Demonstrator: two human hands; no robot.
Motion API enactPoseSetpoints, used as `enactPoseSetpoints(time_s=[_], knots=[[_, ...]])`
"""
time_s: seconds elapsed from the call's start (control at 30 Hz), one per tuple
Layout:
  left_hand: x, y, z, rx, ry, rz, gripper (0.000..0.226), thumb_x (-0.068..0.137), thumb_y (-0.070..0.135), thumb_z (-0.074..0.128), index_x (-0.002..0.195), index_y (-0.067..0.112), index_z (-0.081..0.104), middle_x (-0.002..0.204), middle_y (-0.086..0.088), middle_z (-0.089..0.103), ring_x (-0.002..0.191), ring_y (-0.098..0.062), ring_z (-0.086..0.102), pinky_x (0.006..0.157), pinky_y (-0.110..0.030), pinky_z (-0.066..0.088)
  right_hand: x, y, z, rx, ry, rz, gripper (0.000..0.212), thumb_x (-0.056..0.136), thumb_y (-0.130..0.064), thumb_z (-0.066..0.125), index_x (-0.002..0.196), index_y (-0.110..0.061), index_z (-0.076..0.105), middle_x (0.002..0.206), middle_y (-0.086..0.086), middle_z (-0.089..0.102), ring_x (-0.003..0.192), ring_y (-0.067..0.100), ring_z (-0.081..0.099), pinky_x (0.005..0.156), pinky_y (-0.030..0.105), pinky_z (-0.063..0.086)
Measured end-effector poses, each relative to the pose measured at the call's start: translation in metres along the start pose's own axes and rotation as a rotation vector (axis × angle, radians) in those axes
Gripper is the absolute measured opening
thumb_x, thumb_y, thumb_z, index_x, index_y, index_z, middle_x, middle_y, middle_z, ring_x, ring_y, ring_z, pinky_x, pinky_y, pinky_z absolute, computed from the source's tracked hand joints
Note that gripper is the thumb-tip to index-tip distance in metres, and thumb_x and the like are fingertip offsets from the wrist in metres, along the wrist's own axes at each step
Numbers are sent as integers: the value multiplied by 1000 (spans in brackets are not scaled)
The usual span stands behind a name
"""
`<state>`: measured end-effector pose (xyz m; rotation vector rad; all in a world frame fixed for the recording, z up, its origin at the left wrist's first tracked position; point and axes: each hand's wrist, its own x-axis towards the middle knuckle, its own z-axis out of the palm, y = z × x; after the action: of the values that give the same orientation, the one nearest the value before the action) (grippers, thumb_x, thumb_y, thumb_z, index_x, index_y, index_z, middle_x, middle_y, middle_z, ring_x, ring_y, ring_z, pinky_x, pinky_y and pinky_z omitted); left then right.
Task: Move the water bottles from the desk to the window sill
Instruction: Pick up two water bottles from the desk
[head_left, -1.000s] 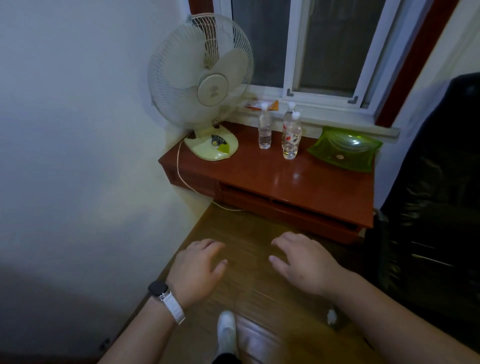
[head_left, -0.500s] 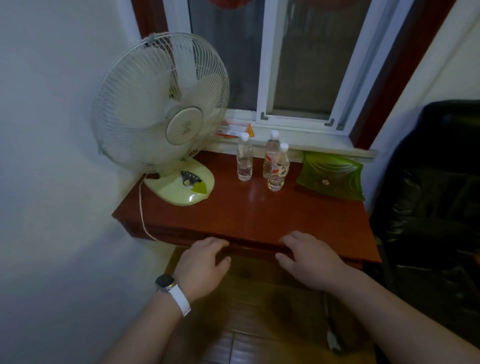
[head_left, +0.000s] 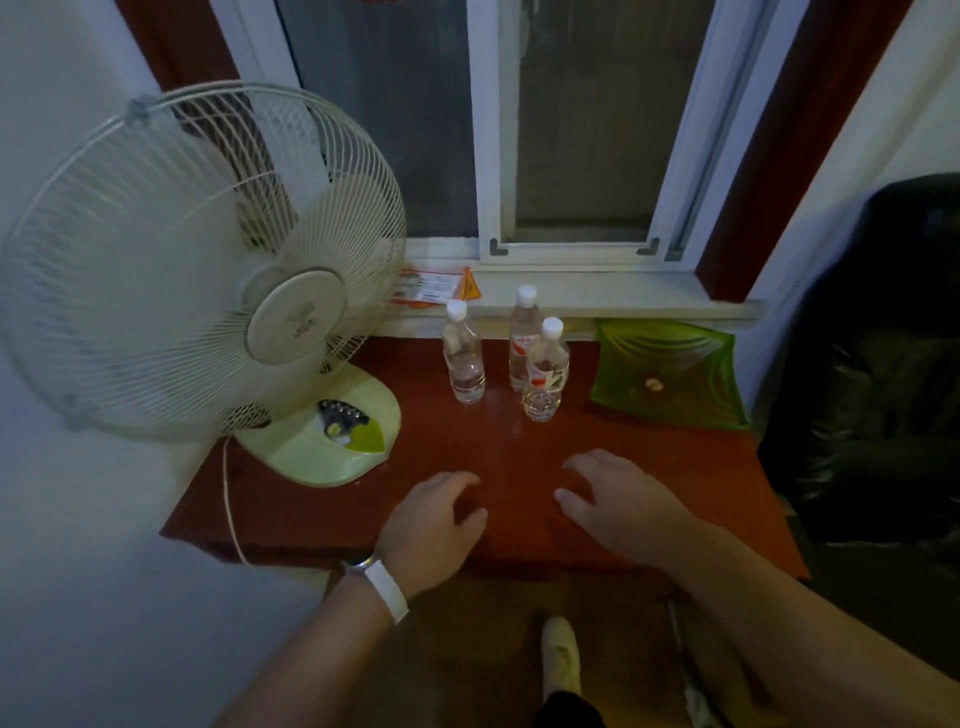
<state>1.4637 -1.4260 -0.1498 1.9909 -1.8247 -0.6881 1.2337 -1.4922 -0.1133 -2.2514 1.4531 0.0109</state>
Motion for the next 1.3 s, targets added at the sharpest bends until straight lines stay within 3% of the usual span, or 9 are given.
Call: enactPoseSetpoints(time_s=[0.23, 0.33, 0.47, 0.57, 0.67, 0.87, 1.0, 1.17, 1.3], knots=[[92, 11, 21, -137, 17, -92, 44, 89, 32, 64, 131, 23, 54, 126, 5, 60, 116, -8, 56, 100, -25, 44, 90, 46, -15, 120, -13, -10, 42, 94, -47, 53, 129, -24, 54, 128, 1, 56, 122, 20, 53, 102, 36, 42], [130, 22, 30, -249, 33, -162, 47, 87, 31, 66, 131, 25, 52, 125, 4, 62, 114, -8, 58, 102, -31, 46, 122, 65, -29, 163, -22, -14, 44, 95, -44, 53, 135, -24, 51, 127, 2, 56, 120, 19, 52, 103, 30, 39], [175, 30, 42, -391, 71, -222, 61, 74, 48, 62, 130, 29, 50, 120, 9, 65, 110, -5, 62, 100, -36, 49, 158, 89, -40, 244, -18, 1, 37, 92, -46, 55, 120, -22, 57, 111, 1, 61, 104, 19, 59, 92, 33, 46], [200, 35, 49, -415, 80, -250, 61, 77, 39, 69, 132, 23, 49, 123, 4, 63, 112, -9, 60, 101, -35, 48, 177, 99, -43, 299, -18, 20, 35, 90, -46, 56, 116, -22, 57, 106, 0, 62, 99, 17, 60, 89, 34, 47], [221, 41, 57, -459, 101, -246, 61, 79, 21, 77, 133, 20, 46, 123, 2, 58, 114, -14, 57, 100, -31, 46, 192, 106, -43, 324, -30, 31, 38, 89, -47, 57, 117, -23, 56, 107, -2, 61, 99, 14, 59, 86, 30, 45], [249, 43, 67, -511, 109, -181, 60, 68, 28, 84, 120, 24, 54, 111, 12, 67, 101, 2, 64, 89, -19, 50, 214, 117, -39, 348, -53, 80, 46, 91, -41, 59, 131, -18, 52, 120, 0, 60, 107, 15, 59, 87, 25, 42], [258, 47, 75, -562, 110, -185, 53, 68, 13, 87, 112, 21, 59, 104, 8, 71, 93, 4, 66, 81, -12, 49, 221, 123, -36, 349, -53, 98, 47, 91, -40, 60, 132, -19, 51, 125, 1, 60, 111, 15, 58, 91, 25, 42], [265, 44, 77, -563, 101, -197, 48, 68, 18, 88, 109, 22, 64, 100, 9, 72, 89, 4, 66, 74, -6, 46, 230, 128, -34, 359, -42, 103, 46, 92, -39, 59, 132, -19, 52, 127, 2, 60, 114, 16, 57, 93, 25, 40], [261, 37, 73, -581, 112, -213, 47, 67, 19, 88, 108, 21, 65, 99, 6, 73, 88, 2, 67, 76, -10, 48, 243, 128, -33, 403, -46, 120, 45, 93, -37, 59, 133, -19, 51, 127, 1, 59, 111, 13, 57, 87, 22, 39]])
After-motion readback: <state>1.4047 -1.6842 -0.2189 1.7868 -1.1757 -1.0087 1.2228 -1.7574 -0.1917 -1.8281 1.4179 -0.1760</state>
